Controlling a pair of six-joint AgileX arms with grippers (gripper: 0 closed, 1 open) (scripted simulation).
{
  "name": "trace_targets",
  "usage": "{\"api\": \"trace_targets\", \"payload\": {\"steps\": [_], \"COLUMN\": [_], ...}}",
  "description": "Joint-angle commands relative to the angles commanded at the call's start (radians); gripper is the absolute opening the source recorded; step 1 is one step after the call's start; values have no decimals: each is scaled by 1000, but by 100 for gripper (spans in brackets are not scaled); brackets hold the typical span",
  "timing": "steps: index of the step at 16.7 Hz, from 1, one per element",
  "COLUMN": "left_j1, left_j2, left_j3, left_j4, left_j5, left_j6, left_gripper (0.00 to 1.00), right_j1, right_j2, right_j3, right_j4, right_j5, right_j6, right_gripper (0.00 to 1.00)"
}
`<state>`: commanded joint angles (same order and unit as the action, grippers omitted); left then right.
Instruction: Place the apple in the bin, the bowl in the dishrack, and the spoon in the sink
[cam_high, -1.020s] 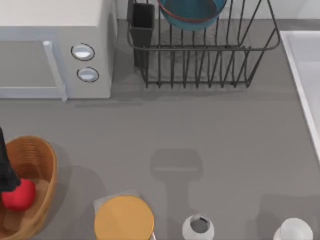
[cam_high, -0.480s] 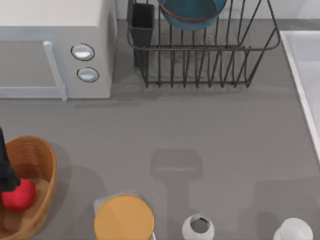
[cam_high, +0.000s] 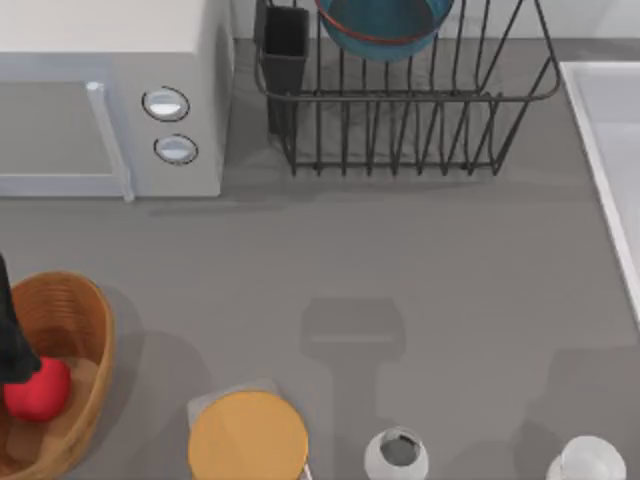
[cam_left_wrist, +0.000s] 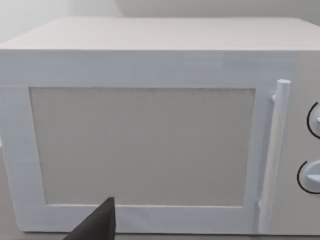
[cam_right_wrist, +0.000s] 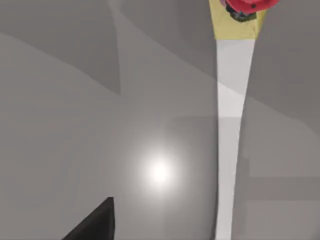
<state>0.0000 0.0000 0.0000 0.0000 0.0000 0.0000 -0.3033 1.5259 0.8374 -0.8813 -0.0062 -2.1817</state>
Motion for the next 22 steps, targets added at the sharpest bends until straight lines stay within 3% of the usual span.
{"api": "trace_targets", "payload": {"steps": [5, 11, 22], "left_j1": [0, 0, 0], "left_j2": [0, 0, 0], "left_j3": [0, 0, 0], "left_j4": [0, 0, 0], "left_j5": [0, 0, 0], "left_j6": [0, 0, 0], "left_gripper": [100, 100, 100], "right_j1": [2, 2, 2], "right_j2": [116, 139, 139], "right_j3": [-129, -154, -154], "right_j4": [250, 292, 292], "right_j5": [0, 0, 0], "right_j6": [4, 4, 4], "right_gripper": [100, 100, 17]}}
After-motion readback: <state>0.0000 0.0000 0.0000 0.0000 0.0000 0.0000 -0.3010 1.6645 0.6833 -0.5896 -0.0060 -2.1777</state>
